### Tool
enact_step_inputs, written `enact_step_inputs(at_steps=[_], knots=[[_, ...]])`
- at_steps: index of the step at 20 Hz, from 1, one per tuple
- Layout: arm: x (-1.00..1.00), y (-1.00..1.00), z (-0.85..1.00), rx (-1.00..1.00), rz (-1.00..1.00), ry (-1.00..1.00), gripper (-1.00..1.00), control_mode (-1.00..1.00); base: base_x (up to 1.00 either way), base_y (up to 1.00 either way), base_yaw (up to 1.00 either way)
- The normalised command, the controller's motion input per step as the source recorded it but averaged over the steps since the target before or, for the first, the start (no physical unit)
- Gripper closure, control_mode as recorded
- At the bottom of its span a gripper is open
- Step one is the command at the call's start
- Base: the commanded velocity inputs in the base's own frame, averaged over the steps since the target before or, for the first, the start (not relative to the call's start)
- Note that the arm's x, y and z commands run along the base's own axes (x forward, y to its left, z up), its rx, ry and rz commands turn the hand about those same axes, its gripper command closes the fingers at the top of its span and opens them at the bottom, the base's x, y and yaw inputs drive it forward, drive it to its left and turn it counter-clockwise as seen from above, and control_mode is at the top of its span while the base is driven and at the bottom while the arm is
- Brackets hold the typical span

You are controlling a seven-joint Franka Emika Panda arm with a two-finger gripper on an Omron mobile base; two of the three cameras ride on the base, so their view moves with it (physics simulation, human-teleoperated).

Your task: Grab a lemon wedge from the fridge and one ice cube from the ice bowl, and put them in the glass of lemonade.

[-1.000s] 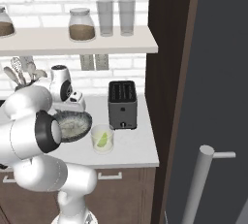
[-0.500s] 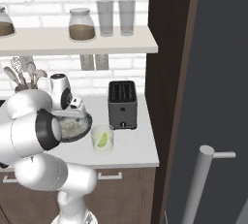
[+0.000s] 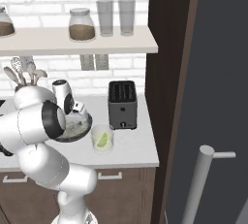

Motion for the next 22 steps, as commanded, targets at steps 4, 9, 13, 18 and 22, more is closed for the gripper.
enact_step_inputs(at_steps=[4, 9, 13, 18, 22], knots=[[0.19, 0.00, -0.10, -0.01, 0.00, 0.00, -1.00, -1.00, 0.00, 0.00, 0.00], [0.20, 0.00, -0.08, 0.00, 0.00, 0.00, -1.00, -1.00, 0.00, 0.00, 0.00], [0.15, 0.00, -0.05, 0.00, 0.00, 0.00, -1.00, -1.00, 0.00, 0.00, 0.00], [-0.12, 0.00, -0.11, 0.00, 0.00, -0.01, -1.00, -1.00, 0.00, 0.00, 0.00], [-0.17, 0.09, -0.16, 0.00, 0.01, 0.00, -1.00, -1.00, 0.00, 0.00, 0.00]])
